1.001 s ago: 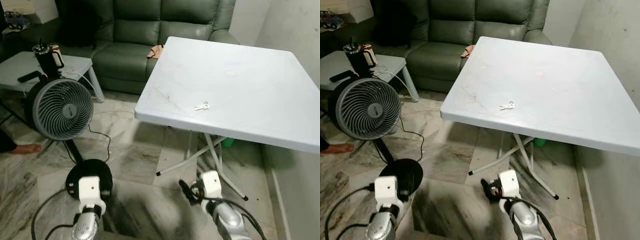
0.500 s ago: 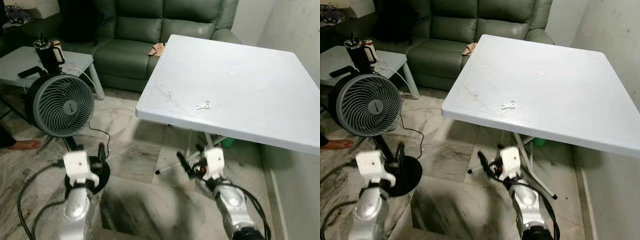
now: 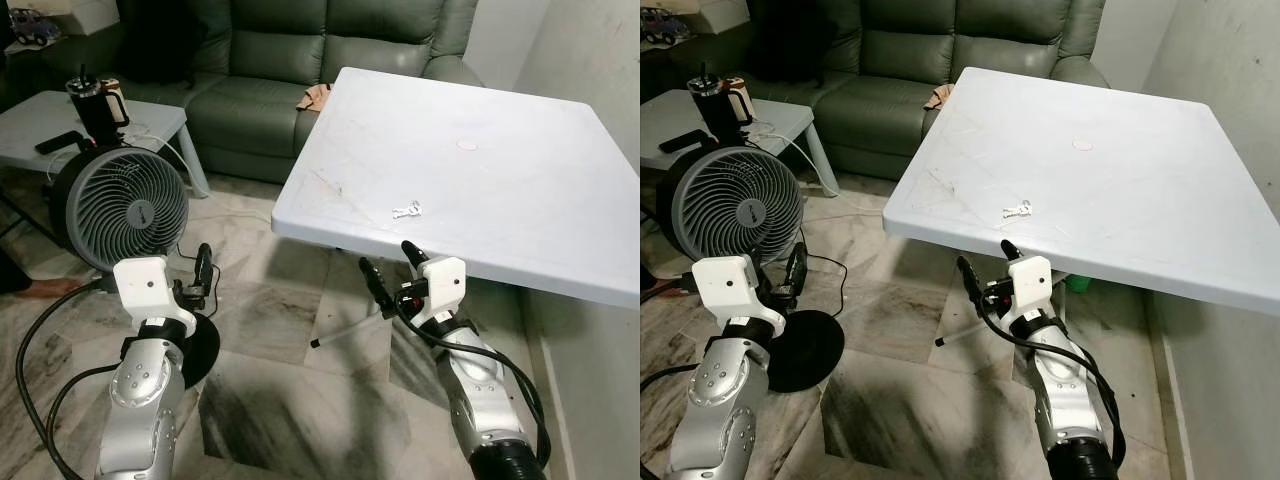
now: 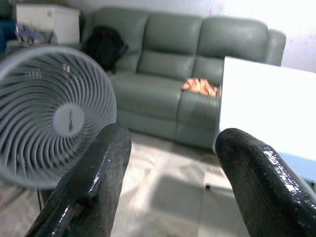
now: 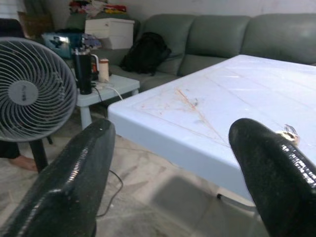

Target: Hang keys on a hook

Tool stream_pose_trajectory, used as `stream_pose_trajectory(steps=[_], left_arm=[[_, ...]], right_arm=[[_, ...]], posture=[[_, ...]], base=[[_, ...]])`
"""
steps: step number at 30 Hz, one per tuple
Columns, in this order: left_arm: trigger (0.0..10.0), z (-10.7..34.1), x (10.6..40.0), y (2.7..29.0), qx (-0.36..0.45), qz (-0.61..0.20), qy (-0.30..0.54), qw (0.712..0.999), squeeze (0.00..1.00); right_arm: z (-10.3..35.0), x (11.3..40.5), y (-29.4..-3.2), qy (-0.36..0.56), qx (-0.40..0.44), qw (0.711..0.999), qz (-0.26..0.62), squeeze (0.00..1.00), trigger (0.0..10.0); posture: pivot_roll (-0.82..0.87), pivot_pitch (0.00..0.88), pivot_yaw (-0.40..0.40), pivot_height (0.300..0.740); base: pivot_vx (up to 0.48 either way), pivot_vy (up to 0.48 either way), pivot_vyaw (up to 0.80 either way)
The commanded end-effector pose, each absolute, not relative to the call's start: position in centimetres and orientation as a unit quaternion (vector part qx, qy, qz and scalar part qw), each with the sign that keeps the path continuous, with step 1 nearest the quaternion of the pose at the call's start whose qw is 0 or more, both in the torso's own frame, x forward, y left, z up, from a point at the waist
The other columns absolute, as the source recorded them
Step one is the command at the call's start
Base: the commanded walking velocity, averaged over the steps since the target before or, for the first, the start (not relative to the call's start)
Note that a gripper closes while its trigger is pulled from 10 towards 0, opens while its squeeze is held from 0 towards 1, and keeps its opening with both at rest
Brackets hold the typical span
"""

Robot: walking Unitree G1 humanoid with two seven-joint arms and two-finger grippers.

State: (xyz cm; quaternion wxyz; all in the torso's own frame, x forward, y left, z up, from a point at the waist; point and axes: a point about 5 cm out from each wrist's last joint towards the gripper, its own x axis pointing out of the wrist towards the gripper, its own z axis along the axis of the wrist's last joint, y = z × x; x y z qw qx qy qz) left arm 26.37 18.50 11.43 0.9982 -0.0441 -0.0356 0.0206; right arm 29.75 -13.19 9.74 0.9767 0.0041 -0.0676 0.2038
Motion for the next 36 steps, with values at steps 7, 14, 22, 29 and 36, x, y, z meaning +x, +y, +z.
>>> stream_pose_trajectory(steps=[7, 14, 22, 29, 36], left_arm=[[10.0, 11.3, 25.93, 18.25, -0.033, 0.023, -0.009, 0.999, 0.0], [10.0, 11.4, 26.05, 18.27, -0.036, 0.022, -0.001, 0.999, 0.0], [10.0, 11.45, 26.08, 18.17, -0.035, 0.021, 0.005, 0.999, 0.0], [10.0, 11.53, 26.23, 18.12, -0.033, 0.018, 0.006, 0.999, 0.0], [10.0, 11.66, 26.41, 18.04, -0.033, 0.016, 0.006, 0.999, 0.0]], right_arm=[[10.12, 29.44, -12.66, -0.06, 0.014, 0.977, 0.202, 0.0, 10.0], [10.3, 29.41, -12.65, -0.053, 0.014, 0.977, 0.204, 0.0, 10.0], [10.38, 29.43, -12.74, -0.05, 0.014, 0.978, 0.204, 0.0, 10.0], [10.42, 29.42, -12.65, -0.049, 0.017, 0.978, 0.204, 0.0, 10.0], [10.42, 29.42, -12.7, -0.048, 0.017, 0.978, 0.202, 0.0, 10.0]], posture=[[-0.06, 0.023, -0.024, 0.74], [-0.06, 0.023, -0.028, 0.74], [-0.06, 0.021, -0.026, 0.74], [-0.06, 0.02, -0.024, 0.74], [-0.07, 0.019, -0.024, 0.74]], base=[[0.0, 0.0, 0.0], [0.0, 0.0, 0.0], [0.065, 0.0, 0.0], [0.273, 0.0, 0.0], [0.296, 0.0, 0.0]])
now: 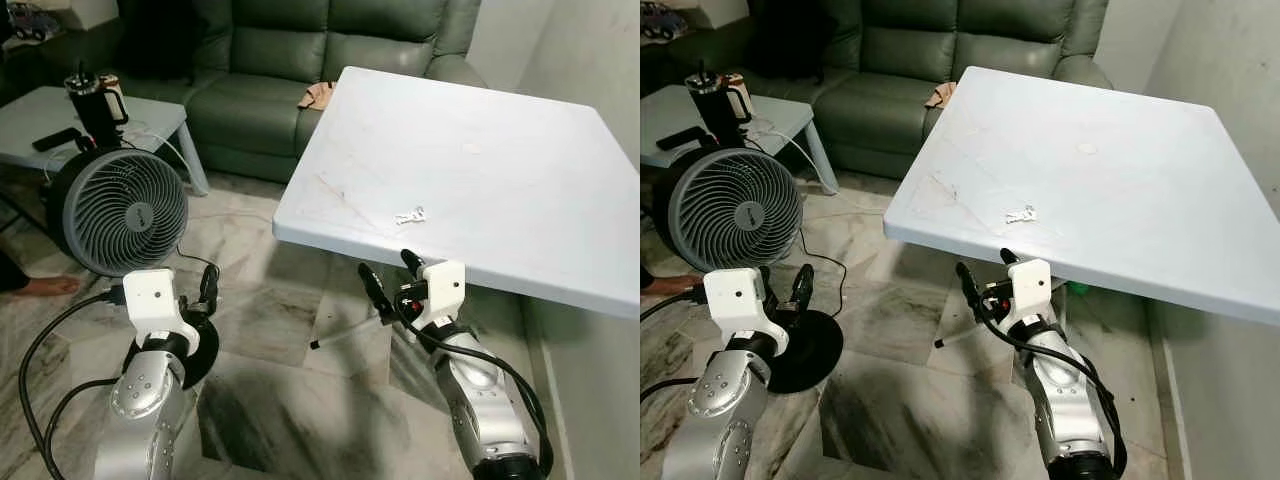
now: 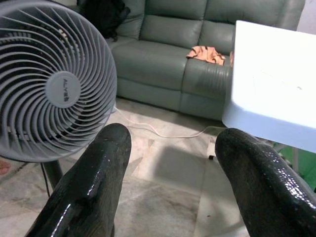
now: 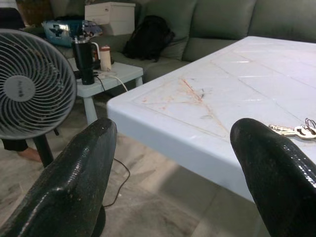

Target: Hang keys on a hook

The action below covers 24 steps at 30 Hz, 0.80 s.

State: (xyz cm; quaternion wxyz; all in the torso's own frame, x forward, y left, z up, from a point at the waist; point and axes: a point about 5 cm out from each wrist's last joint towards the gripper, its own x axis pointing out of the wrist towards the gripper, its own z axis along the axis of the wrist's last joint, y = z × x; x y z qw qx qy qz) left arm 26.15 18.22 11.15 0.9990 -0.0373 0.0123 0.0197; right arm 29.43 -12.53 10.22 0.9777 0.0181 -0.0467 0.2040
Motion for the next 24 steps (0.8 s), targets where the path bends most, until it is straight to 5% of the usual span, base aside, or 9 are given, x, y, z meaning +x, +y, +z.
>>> stream_pose_trajectory(steps=[1, 24], left_arm=[[10.0, 11.67, 26.43, 18.03, -0.033, 0.015, 0.006, 0.999, 0.0], [10.0, 11.84, 26.41, 17.82, -0.032, 0.011, 0.007, 0.999, 0.0]], right_arm=[[10.42, 29.41, -12.69, -0.048, 0.017, 0.978, 0.202, 0.0, 10.0], [10.27, 29.27, -12.65, -0.044, 0.021, 0.978, 0.204, 0.0, 10.0]], posture=[[-0.07, 0.019, -0.024, 0.74], [-0.06, 0.02, -0.021, 0.74]], base=[[0.311, 0.0, 0.0], [0.307, 0.0, 0.0]])
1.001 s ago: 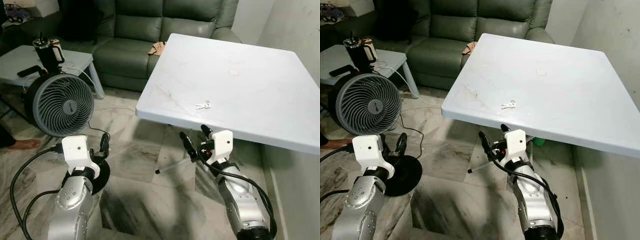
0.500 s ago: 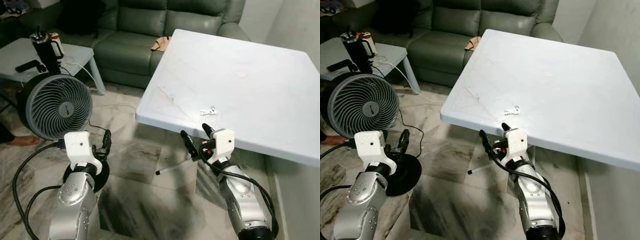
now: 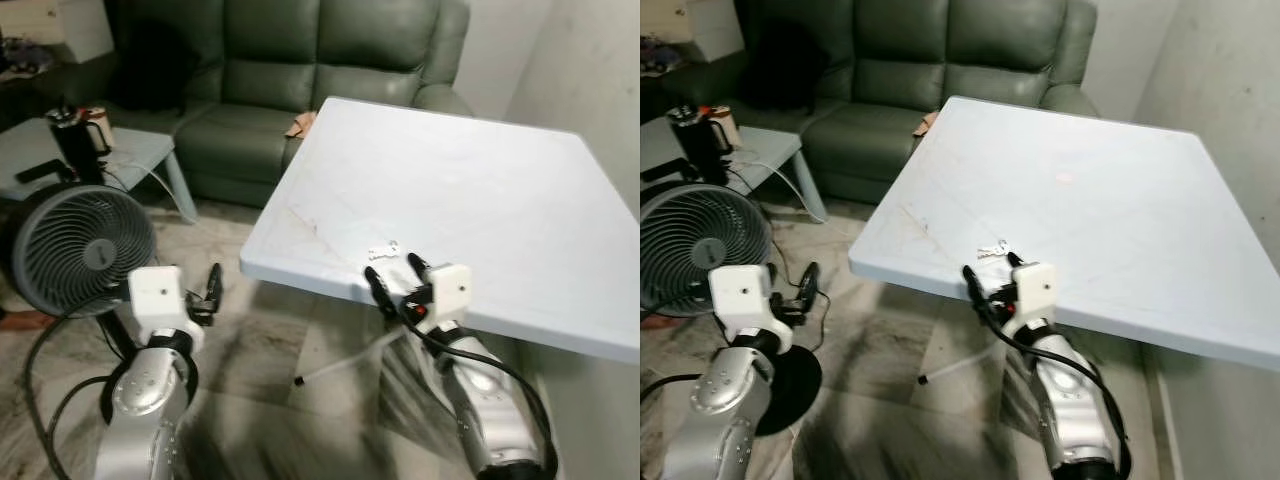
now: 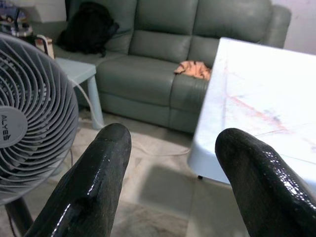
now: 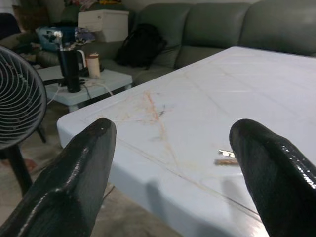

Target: Hang keys on a hook

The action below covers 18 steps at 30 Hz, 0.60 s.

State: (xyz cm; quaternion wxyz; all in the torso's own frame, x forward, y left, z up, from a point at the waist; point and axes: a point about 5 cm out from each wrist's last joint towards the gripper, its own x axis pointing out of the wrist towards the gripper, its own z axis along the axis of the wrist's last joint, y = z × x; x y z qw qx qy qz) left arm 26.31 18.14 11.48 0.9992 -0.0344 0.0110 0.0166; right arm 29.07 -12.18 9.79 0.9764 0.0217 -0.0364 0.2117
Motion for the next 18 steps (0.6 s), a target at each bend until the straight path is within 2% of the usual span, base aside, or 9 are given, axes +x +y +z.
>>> stream_pose_trajectory(steps=[1, 18], left_arm=[[10.0, 11.83, 26.41, 17.81, -0.032, 0.011, 0.007, 0.999, 0.0], [10.0, 11.78, 26.38, 17.68, -0.036, 0.011, 0.008, 0.999, 0.0]], right_arm=[[10.27, 29.28, -12.65, -0.044, 0.021, 0.978, 0.204, 0.0, 10.0], [10.27, 29.28, -12.71, -0.042, 0.019, 0.977, 0.208, 0.0, 10.0]], posture=[[-0.06, 0.02, -0.021, 0.74], [-0.06, 0.021, -0.026, 0.74]], base=[[0.307, 0.0, 0.0], [0.306, 0.0, 0.0]])
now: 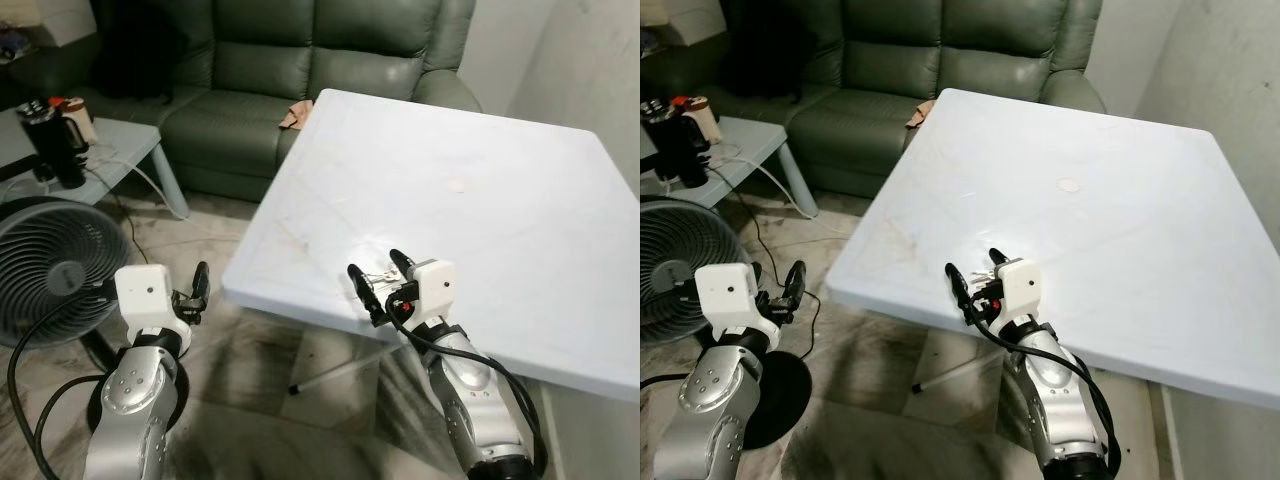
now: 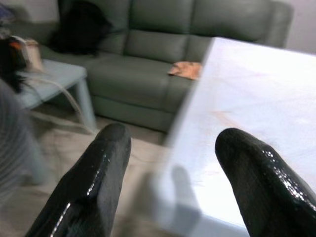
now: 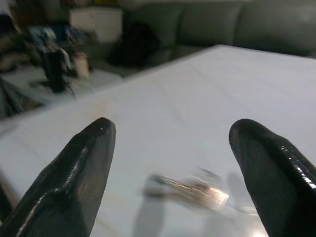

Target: Hang keys on a hook

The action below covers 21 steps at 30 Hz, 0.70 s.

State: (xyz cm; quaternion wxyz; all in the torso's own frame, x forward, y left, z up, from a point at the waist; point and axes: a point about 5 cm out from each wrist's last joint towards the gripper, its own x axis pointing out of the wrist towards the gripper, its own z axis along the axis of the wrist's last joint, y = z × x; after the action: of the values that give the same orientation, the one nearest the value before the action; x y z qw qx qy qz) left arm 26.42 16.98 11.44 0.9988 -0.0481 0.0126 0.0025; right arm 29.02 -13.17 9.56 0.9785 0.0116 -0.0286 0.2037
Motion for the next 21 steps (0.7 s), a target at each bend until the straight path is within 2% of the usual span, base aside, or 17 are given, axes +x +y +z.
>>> stream_pose_trajectory(steps=[1, 5, 19, 21], left_arm=[[10.0, 11.8, 26.4, 17.7, -0.037, 0.011, 0.008, 0.999, 0.0], [10.0, 11.8, 26.4, 17.7, -0.034, 0.011, 0.007, 0.999, 0.0], [10.0, 12.0, 26.2, 17.3, -0.026, 0.01, -0.006, 1.0, 0.0], [10.0, 11.5, 25.6, 16.2, -0.007, -0.026, -0.005, 1.0, 0.0]], right_arm=[[10.3, 29.3, -12.7, -0.042, 0.019, 0.977, 0.208, 0.0, 10.0], [10.2, 29.3, -12.7, -0.041, 0.018, 0.977, 0.209, 0.0, 10.0], [10.2, 29.3, -12.7, -0.038, 0.013, 0.976, 0.215, 0.0, 10.0], [10.5, 29.8, -12.6, -0.028, -0.033, 0.972, 0.23, 0.0, 10.0]], posture=[[-0.06, 0.02, -0.026, 0.74], [-0.06, 0.019, -0.028, 0.74], [-0.06, 0.017, -0.028, 0.74], [-0.06, 0.023, -0.032, 0.74]], base=[[0.304, 0.0, 0.0], [0.265, 0.0, 0.0], [0.0, 0.0, 0.0], [0.0, 0.0, 0.0]])
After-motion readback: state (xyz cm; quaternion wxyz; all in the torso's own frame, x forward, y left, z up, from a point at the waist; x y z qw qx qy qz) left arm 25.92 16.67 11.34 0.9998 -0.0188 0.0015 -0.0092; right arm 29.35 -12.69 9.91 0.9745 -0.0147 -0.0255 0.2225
